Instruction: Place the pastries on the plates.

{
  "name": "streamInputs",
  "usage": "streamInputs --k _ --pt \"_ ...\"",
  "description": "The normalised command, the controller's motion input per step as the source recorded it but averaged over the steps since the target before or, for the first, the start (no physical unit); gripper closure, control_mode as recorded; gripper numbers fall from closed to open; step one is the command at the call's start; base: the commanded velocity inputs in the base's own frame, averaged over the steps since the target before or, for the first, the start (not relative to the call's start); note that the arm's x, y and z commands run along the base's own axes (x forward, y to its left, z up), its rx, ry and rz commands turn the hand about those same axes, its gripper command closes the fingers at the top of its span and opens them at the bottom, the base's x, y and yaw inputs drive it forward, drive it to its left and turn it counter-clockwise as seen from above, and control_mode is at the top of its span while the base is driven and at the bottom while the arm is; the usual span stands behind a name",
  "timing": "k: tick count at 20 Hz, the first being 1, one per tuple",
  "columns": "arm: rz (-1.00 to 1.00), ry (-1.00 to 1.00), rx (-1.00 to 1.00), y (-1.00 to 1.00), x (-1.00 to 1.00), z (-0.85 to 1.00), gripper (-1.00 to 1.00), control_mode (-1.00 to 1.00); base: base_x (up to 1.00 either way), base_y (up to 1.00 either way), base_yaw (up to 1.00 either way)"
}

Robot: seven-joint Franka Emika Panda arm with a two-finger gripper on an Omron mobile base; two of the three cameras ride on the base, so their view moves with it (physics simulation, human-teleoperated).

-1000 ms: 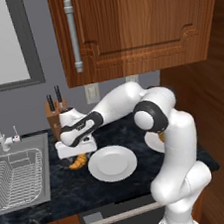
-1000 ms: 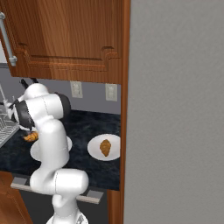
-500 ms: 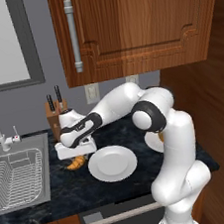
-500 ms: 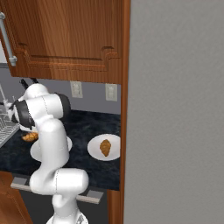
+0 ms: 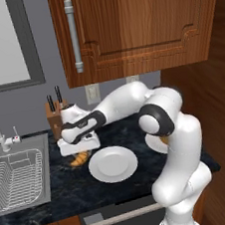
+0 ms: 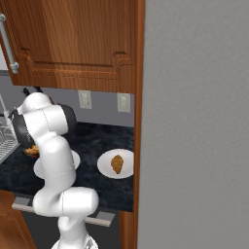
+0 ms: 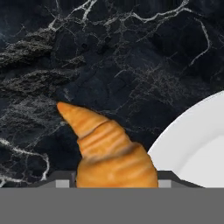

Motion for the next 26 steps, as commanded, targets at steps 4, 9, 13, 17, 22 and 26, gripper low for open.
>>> streamInputs --k 4,9,13,17,22,26 --pt "0.00 0.00 0.00 -0.31 -0.05 0.26 1.00 -1.00 0.00 0.00 0.00" --pt "0.00 0.00 0.00 -0.29 -0.23 0.00 1.00 -1.00 0.00 0.00 0.00" --pt "0.00 0.00 0.00 -0.24 -0.34 0.00 1.00 -1.00 0.00 0.00 0.00" --pt "0.00 0.00 0.00 -0.29 -0.28 0.09 1.00 -1.00 0.00 0.00 0.00" --pt "0.00 0.00 0.00 -0.31 -0.26 0.01 1.00 -1.00 0.00 0.00 0.00" --pt "0.00 0.00 0.00 -0.27 -0.16 0.00 1.00 -1.00 0.00 0.00 0.00"
